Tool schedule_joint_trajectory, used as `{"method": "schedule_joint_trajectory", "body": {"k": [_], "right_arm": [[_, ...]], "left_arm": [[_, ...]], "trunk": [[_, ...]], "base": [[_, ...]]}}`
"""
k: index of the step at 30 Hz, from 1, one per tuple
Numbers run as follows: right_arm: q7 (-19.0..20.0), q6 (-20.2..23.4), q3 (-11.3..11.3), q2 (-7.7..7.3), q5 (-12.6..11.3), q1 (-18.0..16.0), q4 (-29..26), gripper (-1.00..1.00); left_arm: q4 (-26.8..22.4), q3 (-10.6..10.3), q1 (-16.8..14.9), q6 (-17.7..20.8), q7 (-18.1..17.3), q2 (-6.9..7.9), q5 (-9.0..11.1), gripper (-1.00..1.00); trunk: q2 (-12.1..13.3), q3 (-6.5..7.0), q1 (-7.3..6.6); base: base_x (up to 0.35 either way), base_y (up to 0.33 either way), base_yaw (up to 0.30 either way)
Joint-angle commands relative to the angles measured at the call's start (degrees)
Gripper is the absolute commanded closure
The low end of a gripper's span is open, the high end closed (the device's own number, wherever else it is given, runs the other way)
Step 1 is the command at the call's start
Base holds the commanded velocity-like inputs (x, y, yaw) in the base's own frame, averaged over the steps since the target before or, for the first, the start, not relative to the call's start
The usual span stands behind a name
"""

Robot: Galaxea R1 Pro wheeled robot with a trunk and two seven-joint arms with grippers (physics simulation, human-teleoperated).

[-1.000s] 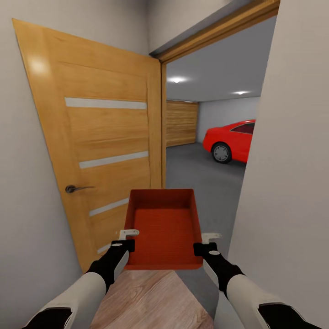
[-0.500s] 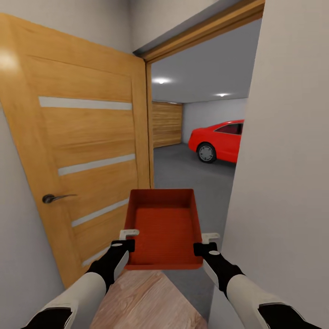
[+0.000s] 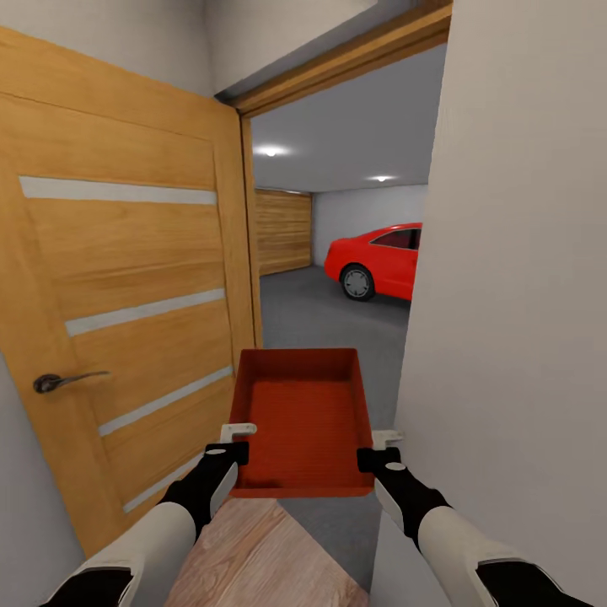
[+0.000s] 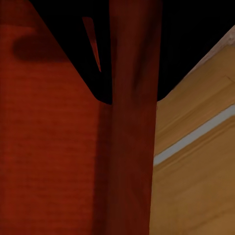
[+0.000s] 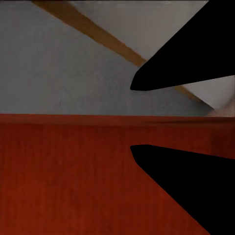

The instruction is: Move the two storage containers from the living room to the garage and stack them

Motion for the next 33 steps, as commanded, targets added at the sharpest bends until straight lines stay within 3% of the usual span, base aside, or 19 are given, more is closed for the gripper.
{"method": "schedule_joint_trajectory", "body": {"k": [1,8,22,33], "right_arm": [[-0.08,0.16,0.0,0.52,-0.72,-0.01,0.17,1.0],[-0.08,-0.01,0.01,0.5,-0.72,-0.01,0.17,1.0],[-0.08,-0.14,0.0,0.45,-0.72,-0.01,0.18,1.0],[-0.08,-0.02,-0.05,0.5,-0.72,0.0,0.17,1.0]], "left_arm": [[-0.23,0.02,0.03,-4.26,-0.14,-0.11,0.06,1.0],[-0.23,0.02,0.01,-4.23,-0.14,-0.11,0.06,1.0],[-0.23,0.02,0.0,-4.26,-0.14,-0.07,0.06,1.0],[-0.23,0.02,0.01,-4.22,-0.14,-0.1,0.06,1.0]], "trunk": [[-0.05,0.0,0.02],[-0.05,0.13,0.02],[-0.05,0.15,0.02],[-0.05,0.15,0.02]], "base": [[0.06,0.049,-0.201],[0.21,0.185,-0.145],[0.07,0.057,-0.005],[0.224,0.196,-0.015]]}}
